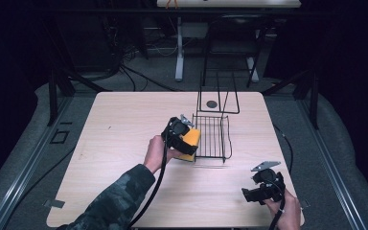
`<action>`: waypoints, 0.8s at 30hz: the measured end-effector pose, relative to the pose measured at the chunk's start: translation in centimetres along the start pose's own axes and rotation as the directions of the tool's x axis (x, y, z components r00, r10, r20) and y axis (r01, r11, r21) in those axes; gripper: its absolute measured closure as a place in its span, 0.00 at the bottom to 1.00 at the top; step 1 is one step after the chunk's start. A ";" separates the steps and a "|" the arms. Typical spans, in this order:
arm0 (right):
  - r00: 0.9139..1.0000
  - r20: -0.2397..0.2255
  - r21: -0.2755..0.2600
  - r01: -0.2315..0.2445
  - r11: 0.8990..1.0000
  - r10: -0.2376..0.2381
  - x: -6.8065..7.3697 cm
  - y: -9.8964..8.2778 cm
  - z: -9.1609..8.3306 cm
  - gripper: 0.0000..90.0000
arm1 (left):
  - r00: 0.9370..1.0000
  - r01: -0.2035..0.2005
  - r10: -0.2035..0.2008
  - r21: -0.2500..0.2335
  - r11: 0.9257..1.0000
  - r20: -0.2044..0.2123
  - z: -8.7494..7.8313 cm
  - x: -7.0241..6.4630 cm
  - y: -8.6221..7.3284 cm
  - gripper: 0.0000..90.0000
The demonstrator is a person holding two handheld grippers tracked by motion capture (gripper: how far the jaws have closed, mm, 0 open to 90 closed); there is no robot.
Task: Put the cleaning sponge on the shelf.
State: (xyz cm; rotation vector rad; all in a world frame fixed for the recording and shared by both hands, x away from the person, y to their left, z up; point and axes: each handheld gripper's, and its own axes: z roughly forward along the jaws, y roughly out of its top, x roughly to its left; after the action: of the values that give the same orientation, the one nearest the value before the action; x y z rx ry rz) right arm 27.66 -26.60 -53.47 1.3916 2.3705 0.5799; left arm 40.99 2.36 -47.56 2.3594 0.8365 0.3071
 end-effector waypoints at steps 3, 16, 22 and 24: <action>1.000 0.000 -0.004 0.002 1.000 -0.002 0.0 0.0 -0.2 0.11 | 1.000 0.002 -0.002 -0.011 1.000 0.000 0.2 -0.2 0.4 0.22; 1.000 0.002 0.010 0.013 1.000 -0.013 0.3 0.0 -0.1 0.12 | 0.999 0.032 -0.032 -0.030 0.999 -0.011 2.4 -1.1 2.3 0.22; 1.000 0.002 -0.001 0.003 1.000 -0.003 0.0 -0.4 -0.4 0.12 | 0.997 0.057 -0.059 -0.042 0.997 -0.040 3.8 -1.4 2.6 0.22; 1.000 0.001 0.001 -0.001 1.000 0.001 0.0 -0.4 -0.5 0.12 | 0.996 0.077 -0.079 -0.051 0.996 -0.050 4.2 -1.5 2.5 0.22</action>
State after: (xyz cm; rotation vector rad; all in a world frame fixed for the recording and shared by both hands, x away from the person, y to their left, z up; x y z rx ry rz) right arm 27.12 -26.86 -53.23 1.3931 2.3698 0.5776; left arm 42.74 -2.11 -49.36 2.2755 0.9325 0.3540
